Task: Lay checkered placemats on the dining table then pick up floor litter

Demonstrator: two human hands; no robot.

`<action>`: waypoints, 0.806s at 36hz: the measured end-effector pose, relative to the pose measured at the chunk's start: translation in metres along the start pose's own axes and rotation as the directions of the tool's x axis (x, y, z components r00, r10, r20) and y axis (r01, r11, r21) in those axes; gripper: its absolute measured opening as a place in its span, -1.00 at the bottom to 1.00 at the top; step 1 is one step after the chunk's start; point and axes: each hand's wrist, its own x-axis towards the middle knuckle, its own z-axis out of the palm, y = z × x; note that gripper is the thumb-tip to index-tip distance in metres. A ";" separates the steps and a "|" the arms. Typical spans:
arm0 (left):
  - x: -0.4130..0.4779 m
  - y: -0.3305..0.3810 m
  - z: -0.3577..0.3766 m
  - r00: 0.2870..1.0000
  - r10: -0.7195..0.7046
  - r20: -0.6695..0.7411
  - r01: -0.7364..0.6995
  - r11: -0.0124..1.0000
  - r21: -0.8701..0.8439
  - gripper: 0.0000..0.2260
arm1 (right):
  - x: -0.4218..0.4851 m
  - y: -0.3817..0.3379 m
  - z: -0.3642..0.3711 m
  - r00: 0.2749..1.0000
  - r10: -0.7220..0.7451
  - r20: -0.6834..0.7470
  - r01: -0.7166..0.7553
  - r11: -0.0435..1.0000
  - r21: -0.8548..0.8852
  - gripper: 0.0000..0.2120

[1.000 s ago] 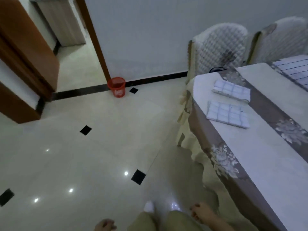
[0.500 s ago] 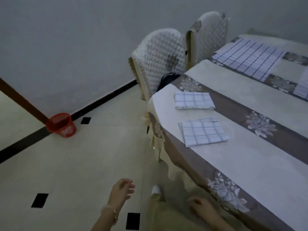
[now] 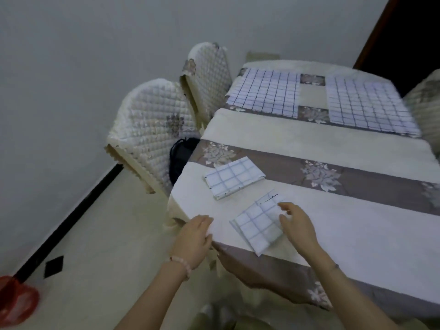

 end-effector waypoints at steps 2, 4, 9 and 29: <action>0.012 -0.009 0.007 0.993 0.041 0.109 -0.053 0.993 0.103 -0.54 | 0.006 0.006 0.002 0.997 0.068 -0.039 -0.072 0.992 -0.101 -0.61; 0.018 -0.017 0.014 0.976 0.064 0.208 -0.101 0.980 0.169 -0.53 | 0.008 0.009 0.006 0.989 0.129 -0.075 -0.138 0.982 -0.126 -0.57; 0.019 -0.031 0.012 0.963 0.212 0.167 -0.245 0.946 0.213 -0.51 | 0.003 0.009 0.016 0.857 0.459 -0.235 -0.456 0.887 0.070 -0.49; 0.026 -0.047 0.010 0.924 0.228 0.306 -0.281 0.949 0.143 -0.51 | -0.019 -0.030 0.023 0.867 0.479 -0.134 -0.238 0.636 0.734 -0.86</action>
